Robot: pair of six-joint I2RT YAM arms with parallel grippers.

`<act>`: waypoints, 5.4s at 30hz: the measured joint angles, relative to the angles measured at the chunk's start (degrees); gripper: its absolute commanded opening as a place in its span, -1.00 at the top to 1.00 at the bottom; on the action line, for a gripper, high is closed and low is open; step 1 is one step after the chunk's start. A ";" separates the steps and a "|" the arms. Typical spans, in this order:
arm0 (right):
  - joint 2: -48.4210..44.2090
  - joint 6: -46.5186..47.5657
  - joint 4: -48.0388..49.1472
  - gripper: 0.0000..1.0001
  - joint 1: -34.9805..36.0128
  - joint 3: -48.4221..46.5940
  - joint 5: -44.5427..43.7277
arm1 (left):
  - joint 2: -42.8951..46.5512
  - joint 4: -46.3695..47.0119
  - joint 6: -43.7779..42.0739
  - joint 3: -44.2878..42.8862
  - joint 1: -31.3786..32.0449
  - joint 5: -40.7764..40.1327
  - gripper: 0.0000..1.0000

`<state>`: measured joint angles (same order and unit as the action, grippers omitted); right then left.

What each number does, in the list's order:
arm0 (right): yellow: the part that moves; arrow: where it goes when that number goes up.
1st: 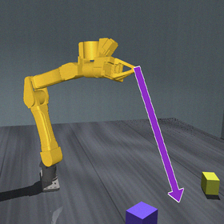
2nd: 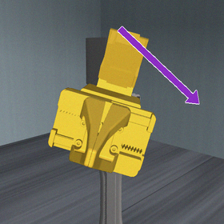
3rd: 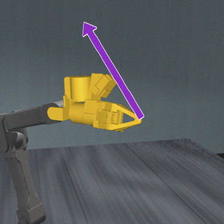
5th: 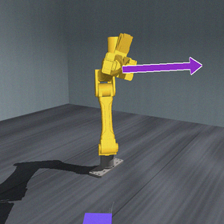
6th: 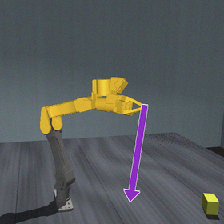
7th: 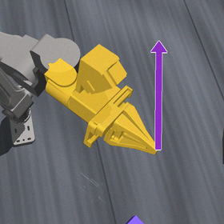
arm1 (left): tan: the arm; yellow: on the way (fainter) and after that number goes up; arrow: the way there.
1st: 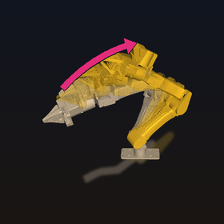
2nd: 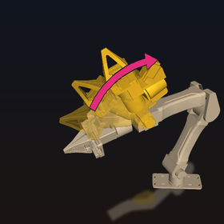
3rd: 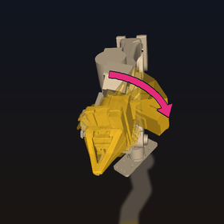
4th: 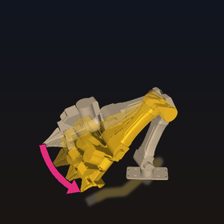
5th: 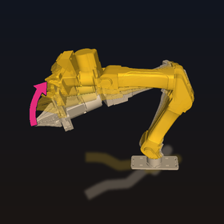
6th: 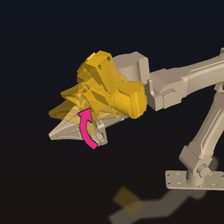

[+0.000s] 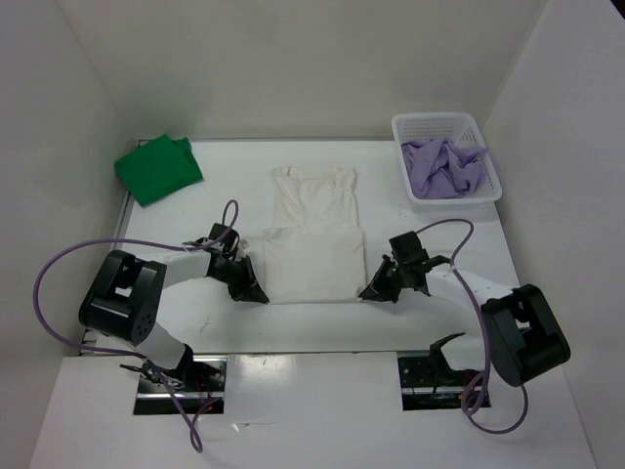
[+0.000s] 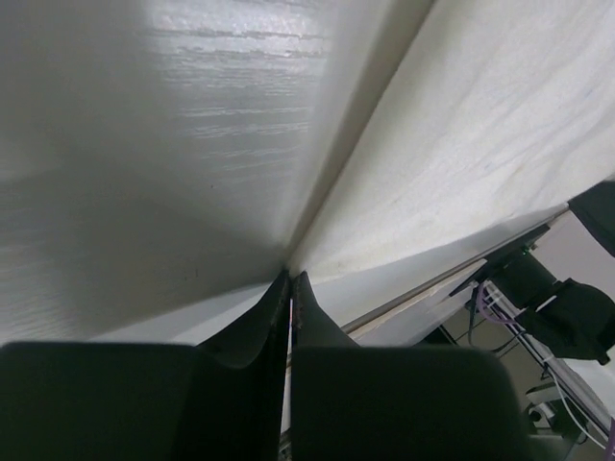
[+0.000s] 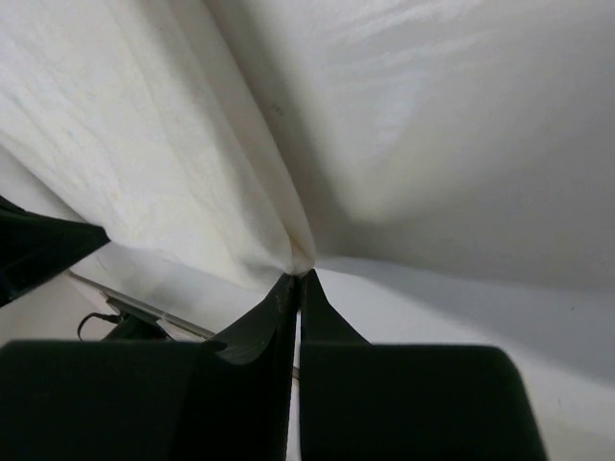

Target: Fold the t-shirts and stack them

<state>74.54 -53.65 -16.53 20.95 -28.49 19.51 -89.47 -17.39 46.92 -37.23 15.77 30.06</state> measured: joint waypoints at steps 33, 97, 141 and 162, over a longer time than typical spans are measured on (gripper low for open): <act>24.96 17.68 -16.06 0.99 -11.69 -50.10 -4.90 | -28.79 -11.47 -4.90 -62.05 -2.67 -8.92 0.99; 40.30 21.86 -15.04 0.99 -11.39 -60.15 -2.82 | -33.53 -7.85 -8.15 -61.35 -3.21 -15.54 0.84; 71.38 22.69 -15.91 1.00 -5.31 -96.28 6.08 | -24.09 16.06 3.34 -32.44 8.35 -5.42 -0.09; 30.12 20.94 -7.48 0.93 -5.46 -44.09 2.03 | -35.74 14.80 2.95 -51.06 -1.51 -7.74 -0.14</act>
<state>104.66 -32.71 -24.01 15.49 -72.58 21.54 -125.21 -2.59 49.87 -88.29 14.26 22.33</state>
